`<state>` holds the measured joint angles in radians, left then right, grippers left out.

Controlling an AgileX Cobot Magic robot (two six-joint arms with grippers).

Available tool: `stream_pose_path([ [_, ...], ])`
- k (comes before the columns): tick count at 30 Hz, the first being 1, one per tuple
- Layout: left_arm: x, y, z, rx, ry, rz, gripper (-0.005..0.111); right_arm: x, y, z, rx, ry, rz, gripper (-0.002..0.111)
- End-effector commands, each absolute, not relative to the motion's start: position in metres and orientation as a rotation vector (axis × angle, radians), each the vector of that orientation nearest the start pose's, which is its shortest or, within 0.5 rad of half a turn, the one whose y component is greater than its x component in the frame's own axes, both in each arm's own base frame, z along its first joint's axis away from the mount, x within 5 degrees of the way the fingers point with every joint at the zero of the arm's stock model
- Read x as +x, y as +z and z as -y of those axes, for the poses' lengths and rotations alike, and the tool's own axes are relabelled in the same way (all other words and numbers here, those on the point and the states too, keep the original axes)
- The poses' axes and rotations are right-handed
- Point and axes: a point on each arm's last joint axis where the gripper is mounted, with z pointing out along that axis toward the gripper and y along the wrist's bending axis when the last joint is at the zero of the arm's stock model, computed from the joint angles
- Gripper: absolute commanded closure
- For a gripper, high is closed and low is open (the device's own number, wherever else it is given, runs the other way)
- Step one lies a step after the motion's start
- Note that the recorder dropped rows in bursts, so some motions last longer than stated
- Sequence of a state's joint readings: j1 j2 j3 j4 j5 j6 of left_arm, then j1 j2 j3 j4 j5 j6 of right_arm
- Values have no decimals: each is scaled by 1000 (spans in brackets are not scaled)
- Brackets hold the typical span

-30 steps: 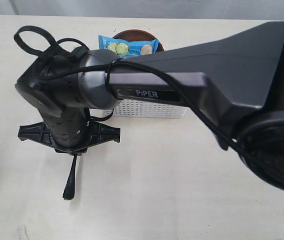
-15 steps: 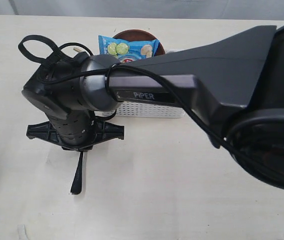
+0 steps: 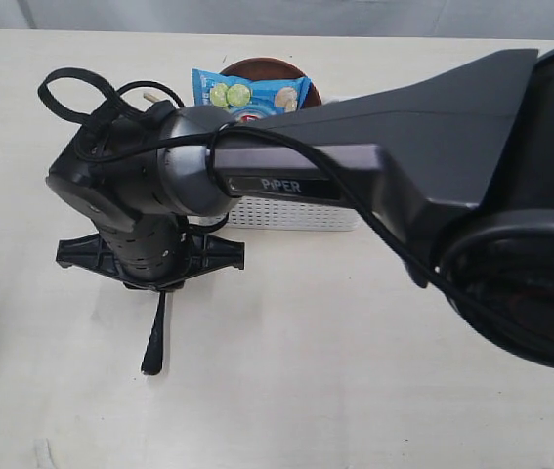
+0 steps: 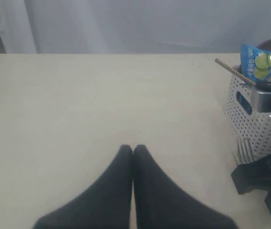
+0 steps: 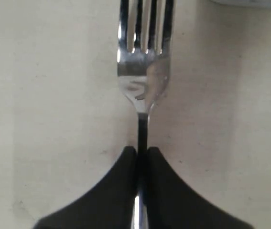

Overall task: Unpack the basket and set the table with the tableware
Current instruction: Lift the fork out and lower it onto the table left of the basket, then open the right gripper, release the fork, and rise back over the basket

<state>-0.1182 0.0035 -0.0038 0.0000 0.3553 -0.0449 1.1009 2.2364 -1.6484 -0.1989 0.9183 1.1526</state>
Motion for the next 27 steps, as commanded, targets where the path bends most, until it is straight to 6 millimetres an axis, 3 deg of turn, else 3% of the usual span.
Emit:
stream_pose_path([
  [1, 53, 182, 7, 74, -121, -1829, 107, 219, 130, -393, -82, 88, -2914, 84],
  [5, 53, 182, 7, 74, -121, -1829, 107, 219, 130, -393, -82, 88, -2914, 70],
  [14, 53, 182, 7, 74, -121, -1829, 107, 220, 138, -391, -124, 80, -2891, 70],
  [22, 53, 182, 7, 74, -121, -1829, 107, 217, 179, -383, -223, 90, -2859, 70],
  [27, 53, 182, 7, 74, -121, -1829, 107, 209, 218, -369, -453, 49, -2850, 70],
])
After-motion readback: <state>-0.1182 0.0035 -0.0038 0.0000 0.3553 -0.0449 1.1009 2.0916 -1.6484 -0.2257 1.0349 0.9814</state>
